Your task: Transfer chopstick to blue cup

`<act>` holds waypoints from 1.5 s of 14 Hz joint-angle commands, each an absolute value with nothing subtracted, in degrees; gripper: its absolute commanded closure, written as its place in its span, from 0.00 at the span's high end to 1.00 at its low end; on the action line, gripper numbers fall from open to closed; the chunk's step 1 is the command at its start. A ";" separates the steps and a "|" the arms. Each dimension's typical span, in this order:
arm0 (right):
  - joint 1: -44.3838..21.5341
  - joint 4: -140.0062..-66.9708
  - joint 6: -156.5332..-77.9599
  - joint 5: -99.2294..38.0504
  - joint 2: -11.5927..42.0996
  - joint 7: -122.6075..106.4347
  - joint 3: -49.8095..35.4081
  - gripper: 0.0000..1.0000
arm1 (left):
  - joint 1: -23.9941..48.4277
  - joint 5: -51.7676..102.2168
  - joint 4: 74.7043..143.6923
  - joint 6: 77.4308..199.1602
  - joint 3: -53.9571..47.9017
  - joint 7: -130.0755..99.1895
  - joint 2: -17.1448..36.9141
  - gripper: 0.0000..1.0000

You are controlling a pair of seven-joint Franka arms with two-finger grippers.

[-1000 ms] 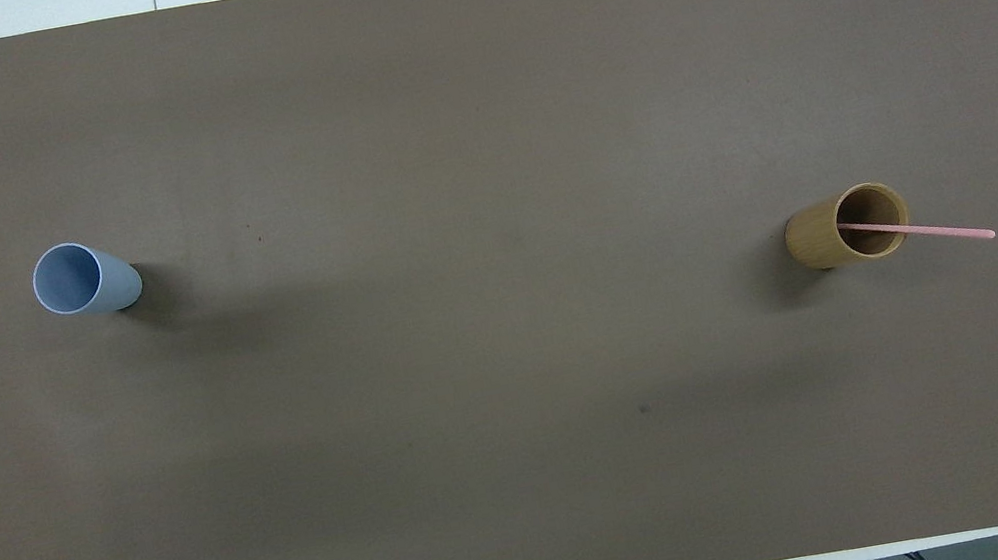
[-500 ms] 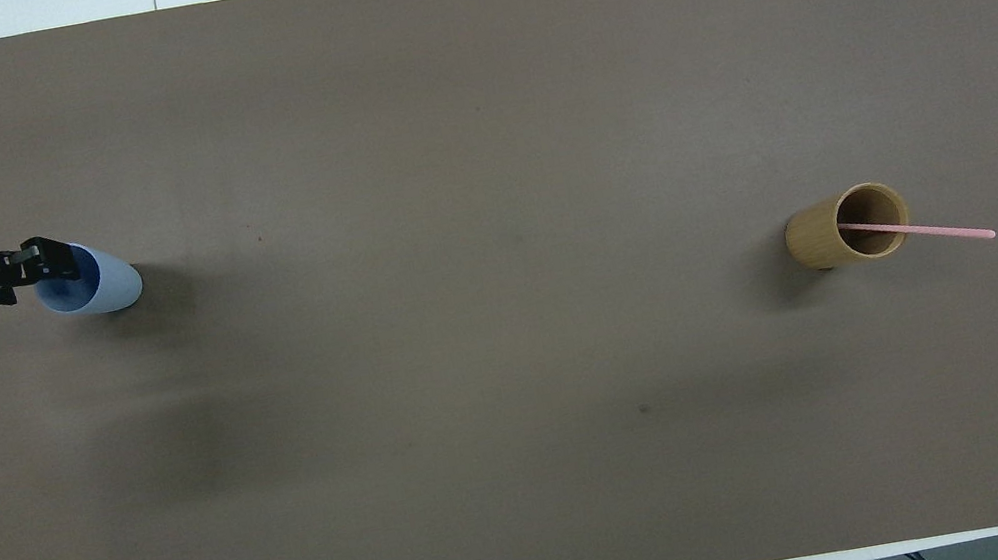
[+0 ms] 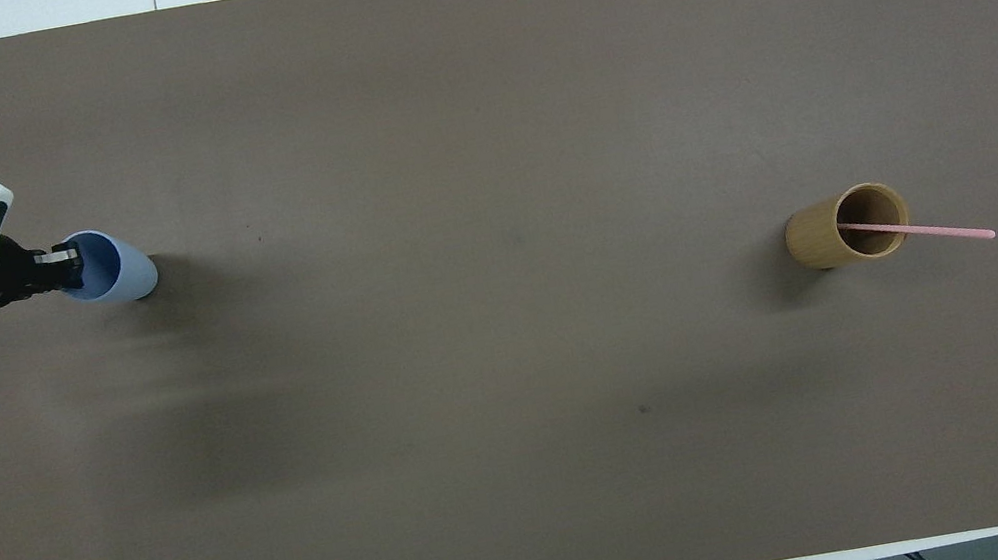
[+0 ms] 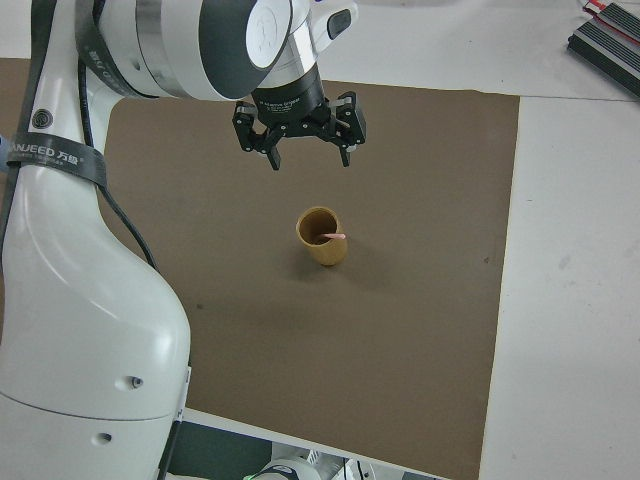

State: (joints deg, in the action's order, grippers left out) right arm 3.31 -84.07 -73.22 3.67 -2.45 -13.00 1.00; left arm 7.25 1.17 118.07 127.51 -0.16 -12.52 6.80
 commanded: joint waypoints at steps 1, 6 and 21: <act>3.60 -85.43 -73.13 3.69 -3.60 -12.57 0.62 1.00 | 20.61 0.88 117.25 127.88 0.26 -27.11 6.33 0.00; 3.60 -86.48 -74.44 3.69 -3.78 -13.35 0.62 1.00 | 34.18 4.39 111.64 127.62 0.26 -39.89 11.42 0.00; 4.83 -121.02 -109.25 -3.69 -5.19 -47.63 0.79 0.85 | 9.44 0.37 99.84 99.85 2.37 -17.09 0.36 1.00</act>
